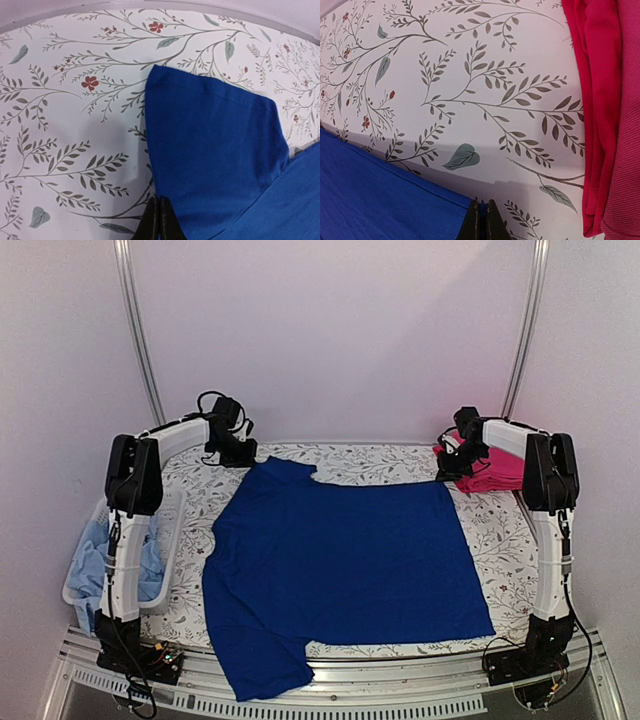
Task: Fold and stack the mixed laundry pile
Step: Pick up the flattened T-shirt from the center of the board, then fold the flattened T-shirt at the center of the board.
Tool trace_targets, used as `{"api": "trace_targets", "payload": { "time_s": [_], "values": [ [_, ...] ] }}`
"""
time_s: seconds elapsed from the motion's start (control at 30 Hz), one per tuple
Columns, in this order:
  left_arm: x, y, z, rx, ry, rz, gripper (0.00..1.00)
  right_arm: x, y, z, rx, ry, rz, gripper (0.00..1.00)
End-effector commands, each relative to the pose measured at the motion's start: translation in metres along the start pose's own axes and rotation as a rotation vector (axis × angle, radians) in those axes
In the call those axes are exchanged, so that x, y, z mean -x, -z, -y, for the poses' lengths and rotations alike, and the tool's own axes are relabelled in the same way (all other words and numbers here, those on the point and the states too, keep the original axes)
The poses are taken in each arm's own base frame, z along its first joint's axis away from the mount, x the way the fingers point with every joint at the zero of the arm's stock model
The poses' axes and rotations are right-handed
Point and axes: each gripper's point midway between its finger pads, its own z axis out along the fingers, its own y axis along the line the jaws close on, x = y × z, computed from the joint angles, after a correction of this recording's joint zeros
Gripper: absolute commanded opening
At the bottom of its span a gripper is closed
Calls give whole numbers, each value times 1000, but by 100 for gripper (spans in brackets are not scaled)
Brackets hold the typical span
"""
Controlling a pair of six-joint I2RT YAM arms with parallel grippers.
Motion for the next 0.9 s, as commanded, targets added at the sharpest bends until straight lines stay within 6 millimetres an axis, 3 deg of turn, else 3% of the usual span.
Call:
{"api": "trace_targets", "payload": {
  "time_s": [0.0,0.43,0.87],
  "values": [
    [16,51,30,-78,-49,94,0,2,28,-20,97,-7,36,0],
    [-70,96,40,-88,-51,12,0,-47,71,-23,80,-22,25,0],
    [-151,104,54,-116,-52,-97,0,-130,64,-4,28,-104,-84,0]
  ]
}}
